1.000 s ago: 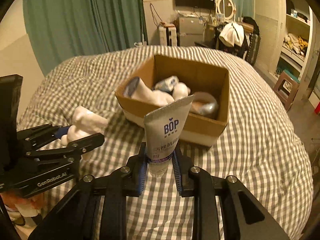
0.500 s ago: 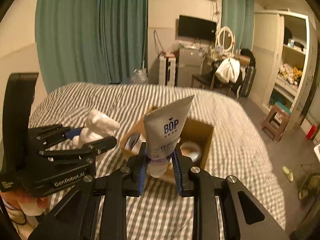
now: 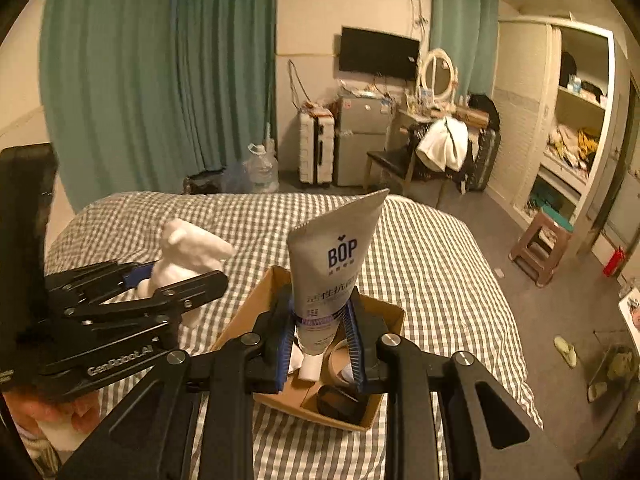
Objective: Organize objects
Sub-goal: 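Carry the plush toy and toothpaste tube with both tools over the box, then lower both items into the box and open both tools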
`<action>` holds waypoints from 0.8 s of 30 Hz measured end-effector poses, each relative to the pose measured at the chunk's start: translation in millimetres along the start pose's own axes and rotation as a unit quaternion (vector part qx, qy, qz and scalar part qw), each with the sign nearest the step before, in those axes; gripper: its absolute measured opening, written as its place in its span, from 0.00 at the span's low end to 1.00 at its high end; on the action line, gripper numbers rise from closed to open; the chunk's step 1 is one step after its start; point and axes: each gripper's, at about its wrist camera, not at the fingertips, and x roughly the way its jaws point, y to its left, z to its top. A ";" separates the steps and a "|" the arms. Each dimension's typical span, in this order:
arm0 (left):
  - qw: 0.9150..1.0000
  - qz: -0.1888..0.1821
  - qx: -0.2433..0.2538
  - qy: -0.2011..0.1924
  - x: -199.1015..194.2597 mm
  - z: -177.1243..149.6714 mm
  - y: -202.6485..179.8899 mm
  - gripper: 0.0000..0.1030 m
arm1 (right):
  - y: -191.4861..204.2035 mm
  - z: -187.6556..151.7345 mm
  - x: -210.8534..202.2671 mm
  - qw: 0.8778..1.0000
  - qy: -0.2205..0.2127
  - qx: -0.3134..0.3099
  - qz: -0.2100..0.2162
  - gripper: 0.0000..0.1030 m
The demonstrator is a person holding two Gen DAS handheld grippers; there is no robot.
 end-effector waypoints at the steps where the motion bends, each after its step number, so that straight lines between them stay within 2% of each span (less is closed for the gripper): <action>1: 1.000 0.008 0.006 -0.004 6.2 2.1 1.2 0.43 | -2.4 4.9 11.5 1.000 0.009 0.006 -0.004 0.22; 6: 0.998 0.039 0.040 -0.011 42.4 -1.4 3.5 0.43 | -16.9 11.9 58.5 0.998 0.049 0.033 -0.010 0.22; 10: 0.996 0.056 0.069 0.011 75.4 -16.1 4.5 0.43 | -27.3 4.4 102.3 0.995 0.091 0.045 -0.023 0.22; 16: 0.994 0.057 0.082 0.033 111.6 -37.7 5.2 0.43 | -33.0 -20.4 151.9 0.988 0.141 0.056 -0.035 0.22; 24: 0.993 0.048 0.091 0.062 141.9 -58.4 -2.9 0.43 | -40.6 -55.4 192.8 0.979 0.189 0.066 -0.048 0.22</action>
